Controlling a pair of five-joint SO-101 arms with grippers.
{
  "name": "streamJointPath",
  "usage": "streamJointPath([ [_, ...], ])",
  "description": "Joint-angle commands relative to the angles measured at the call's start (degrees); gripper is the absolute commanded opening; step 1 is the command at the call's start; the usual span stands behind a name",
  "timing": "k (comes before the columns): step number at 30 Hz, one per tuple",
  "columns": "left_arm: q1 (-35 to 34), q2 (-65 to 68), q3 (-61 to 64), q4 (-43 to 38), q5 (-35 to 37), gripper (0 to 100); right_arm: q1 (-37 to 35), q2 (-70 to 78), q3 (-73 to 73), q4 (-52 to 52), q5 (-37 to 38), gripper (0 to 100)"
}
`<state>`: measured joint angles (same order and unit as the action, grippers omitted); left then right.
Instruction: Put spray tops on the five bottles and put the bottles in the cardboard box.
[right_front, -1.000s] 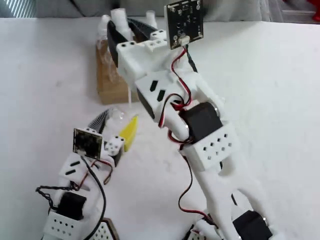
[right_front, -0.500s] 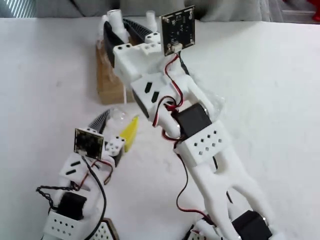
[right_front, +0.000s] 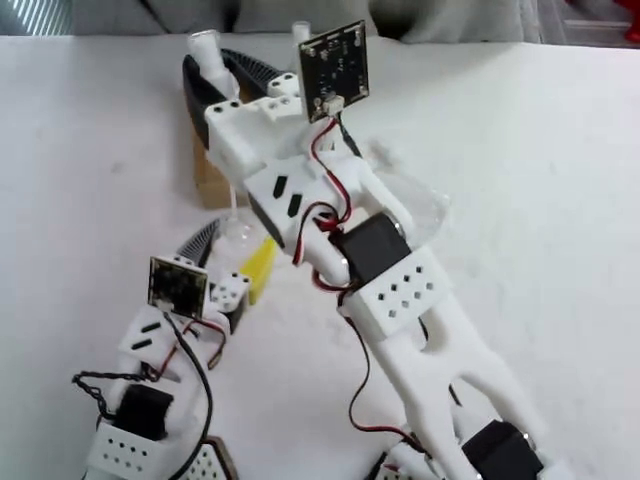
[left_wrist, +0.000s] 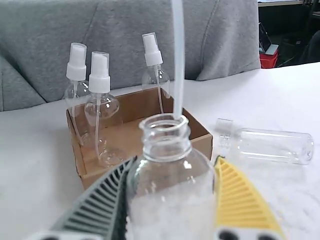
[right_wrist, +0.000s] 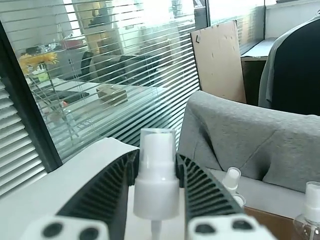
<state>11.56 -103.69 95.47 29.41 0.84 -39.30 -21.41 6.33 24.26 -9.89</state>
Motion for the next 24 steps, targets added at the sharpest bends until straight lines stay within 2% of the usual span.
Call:
streamJointPath([
  [1, 0.8, -1.2, -0.4, -0.3, -0.5, 12, -0.4, 0.7, -0.9, -2.9, -0.4, 2.5],
  [5, 0.7, -1.2, -0.4, -0.3, -0.5, 12, -0.4, 3.2, -0.7, -6.5, -0.4, 2.5],
  [11, 0.7, -1.2, -0.4, -0.3, -0.5, 12, -0.7, 4.0, -0.6, -6.4, -0.4, 2.5],
  [24, 0.6, -1.2, -0.4, -0.3, -0.5, 12, -0.8, 1.0, -0.5, 9.5, -0.4, 2.1],
])
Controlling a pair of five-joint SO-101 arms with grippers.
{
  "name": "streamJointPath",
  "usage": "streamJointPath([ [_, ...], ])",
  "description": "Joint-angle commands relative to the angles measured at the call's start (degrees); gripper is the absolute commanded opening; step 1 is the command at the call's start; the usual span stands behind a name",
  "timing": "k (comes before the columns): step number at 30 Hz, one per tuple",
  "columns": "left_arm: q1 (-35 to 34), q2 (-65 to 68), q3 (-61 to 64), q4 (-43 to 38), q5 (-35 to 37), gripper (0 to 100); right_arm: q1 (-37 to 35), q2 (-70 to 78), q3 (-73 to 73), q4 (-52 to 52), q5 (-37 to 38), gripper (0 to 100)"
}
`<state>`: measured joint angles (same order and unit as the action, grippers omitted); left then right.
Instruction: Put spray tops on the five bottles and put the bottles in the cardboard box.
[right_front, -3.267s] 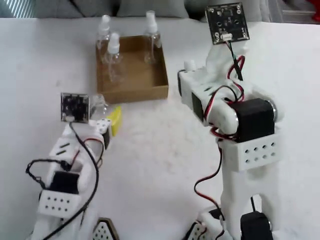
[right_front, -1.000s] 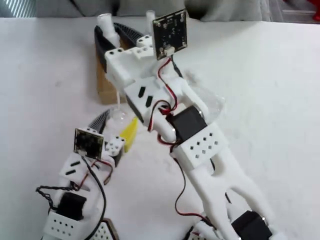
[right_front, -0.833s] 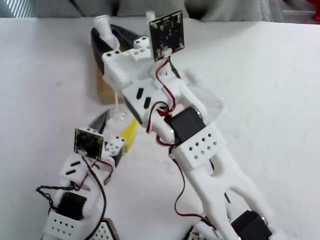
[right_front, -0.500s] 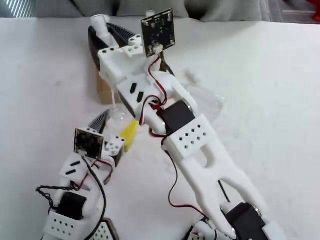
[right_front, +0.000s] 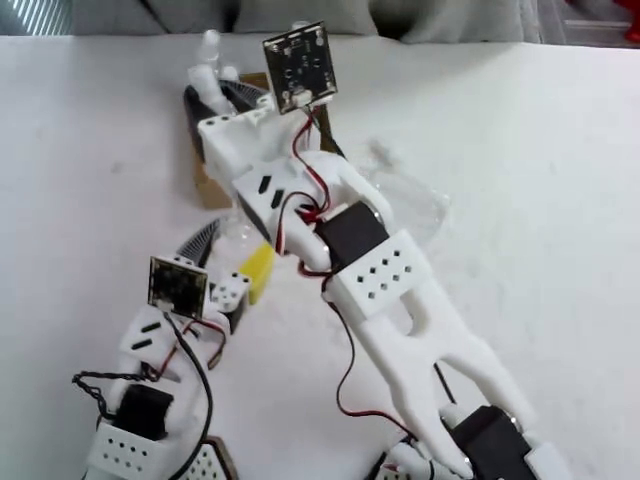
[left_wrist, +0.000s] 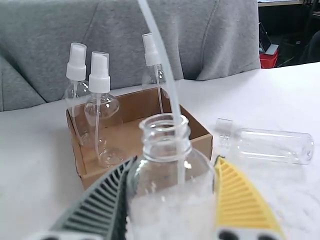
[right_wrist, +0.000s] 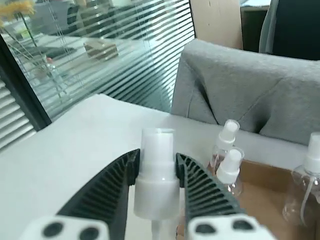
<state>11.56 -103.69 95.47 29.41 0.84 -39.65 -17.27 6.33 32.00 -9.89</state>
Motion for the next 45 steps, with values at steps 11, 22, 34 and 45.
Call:
streamJointPath([
  [11, 0.5, -1.2, -0.4, -0.3, -0.5, 12, -2.3, -8.1, 10.9, 1.0, -0.4, 2.1],
  [22, 0.5, -1.2, -0.4, -0.3, -0.5, 12, -3.1, -20.3, 31.4, -12.8, -0.4, 2.1],
  [34, 0.5, -1.2, -0.4, -0.3, -0.5, 12, -3.2, -29.8, 48.8, -24.4, -0.4, 2.4],
  [45, 0.5, -1.2, -0.4, -0.3, -0.5, 12, -3.2, -29.8, 52.2, -24.4, -3.3, 2.4],
])
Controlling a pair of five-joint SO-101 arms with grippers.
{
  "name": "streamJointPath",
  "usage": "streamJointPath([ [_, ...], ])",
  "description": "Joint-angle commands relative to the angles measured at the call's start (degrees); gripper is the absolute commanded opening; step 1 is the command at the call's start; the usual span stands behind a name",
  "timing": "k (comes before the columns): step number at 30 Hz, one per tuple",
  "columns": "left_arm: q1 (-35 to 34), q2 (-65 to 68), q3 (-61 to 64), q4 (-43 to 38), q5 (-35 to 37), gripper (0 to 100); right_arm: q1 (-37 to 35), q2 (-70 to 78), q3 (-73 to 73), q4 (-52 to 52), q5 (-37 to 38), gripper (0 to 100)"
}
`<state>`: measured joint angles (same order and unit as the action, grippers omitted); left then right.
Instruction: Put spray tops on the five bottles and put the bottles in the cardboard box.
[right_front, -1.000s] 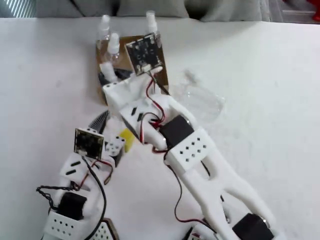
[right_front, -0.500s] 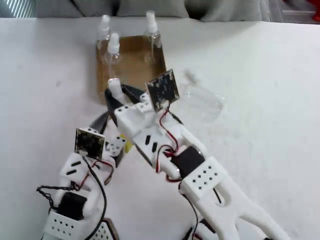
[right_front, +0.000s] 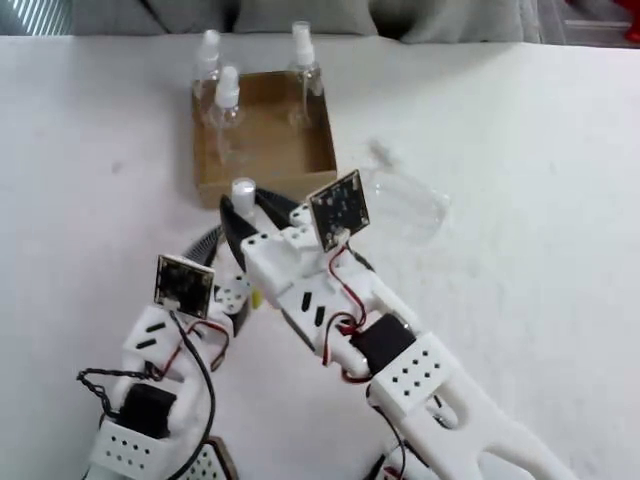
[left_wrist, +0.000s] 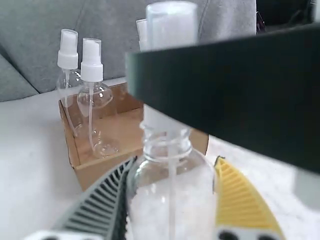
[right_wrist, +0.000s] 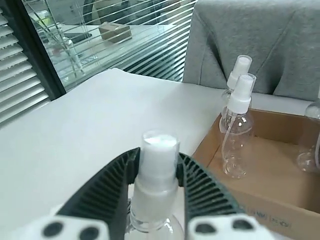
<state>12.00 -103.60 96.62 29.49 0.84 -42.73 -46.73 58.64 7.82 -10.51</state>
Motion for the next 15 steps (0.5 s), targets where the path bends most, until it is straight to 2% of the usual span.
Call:
streamJointPath([
  [1, 0.0, -1.3, -1.5, -0.4, -0.5, 12, -0.1, -0.3, -0.3, -0.2, -4.4, 2.4],
  [4, 0.0, -1.3, -1.5, -0.4, -0.5, 12, -0.5, -0.4, -0.9, -0.9, -6.9, 2.4],
  [10, 0.0, -1.3, -1.5, -0.4, -0.5, 12, -3.7, -0.4, -1.1, -1.1, -6.8, 2.4],
  [15, 0.0, -1.3, -1.5, -0.4, -0.5, 12, -3.6, -0.4, -1.1, -1.1, -6.7, 2.4],
])
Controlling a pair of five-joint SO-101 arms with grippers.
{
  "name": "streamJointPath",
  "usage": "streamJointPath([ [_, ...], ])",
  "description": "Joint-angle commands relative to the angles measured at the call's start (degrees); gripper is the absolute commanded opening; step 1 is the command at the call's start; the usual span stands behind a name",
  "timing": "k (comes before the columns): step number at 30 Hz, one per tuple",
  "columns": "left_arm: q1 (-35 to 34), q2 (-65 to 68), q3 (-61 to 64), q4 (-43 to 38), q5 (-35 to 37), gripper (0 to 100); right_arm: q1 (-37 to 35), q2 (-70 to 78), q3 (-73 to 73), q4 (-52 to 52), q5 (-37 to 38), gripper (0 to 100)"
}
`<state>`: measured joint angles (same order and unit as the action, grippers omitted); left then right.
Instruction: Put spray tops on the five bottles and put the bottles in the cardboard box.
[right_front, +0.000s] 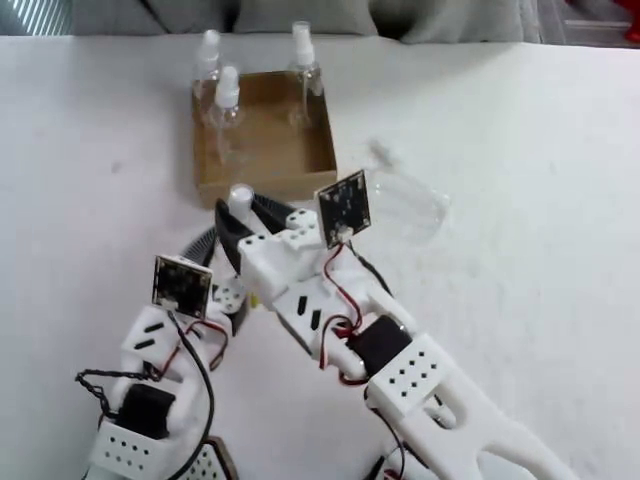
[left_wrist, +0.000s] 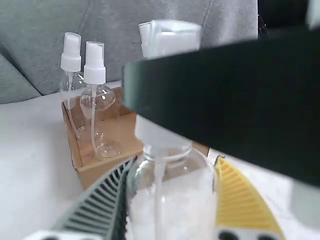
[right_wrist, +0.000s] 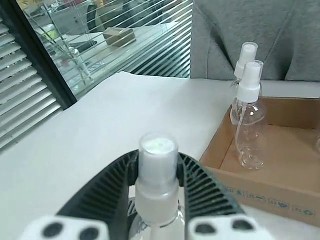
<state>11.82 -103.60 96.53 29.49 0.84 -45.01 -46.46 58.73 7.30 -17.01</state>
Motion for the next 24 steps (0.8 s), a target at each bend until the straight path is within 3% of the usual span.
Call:
streamJointPath([
  [1, 0.1, -1.3, -1.4, -0.4, -0.5, 12, -1.4, -0.7, -1.2, -0.6, -0.2, 2.4],
  [7, 0.1, -1.3, -1.4, -0.4, -0.5, 12, -1.6, -4.4, -0.5, 0.8, 0.1, 2.5],
  [11, 0.1, -1.3, -1.4, -0.4, -0.5, 12, -3.6, -6.4, -0.4, 3.6, 6.7, 2.6],
  [14, 0.1, -1.3, -1.4, -0.4, -0.5, 12, -3.7, -6.5, -0.4, 4.4, 7.6, 3.3],
  [20, 0.1, -1.3, -1.4, -0.4, -0.5, 12, -3.8, -6.5, -0.4, 5.5, 7.5, 17.8],
  [24, 0.1, -1.3, -1.4, -0.4, -0.5, 12, -4.8, -7.1, -0.8, 5.4, 7.5, 21.0],
])
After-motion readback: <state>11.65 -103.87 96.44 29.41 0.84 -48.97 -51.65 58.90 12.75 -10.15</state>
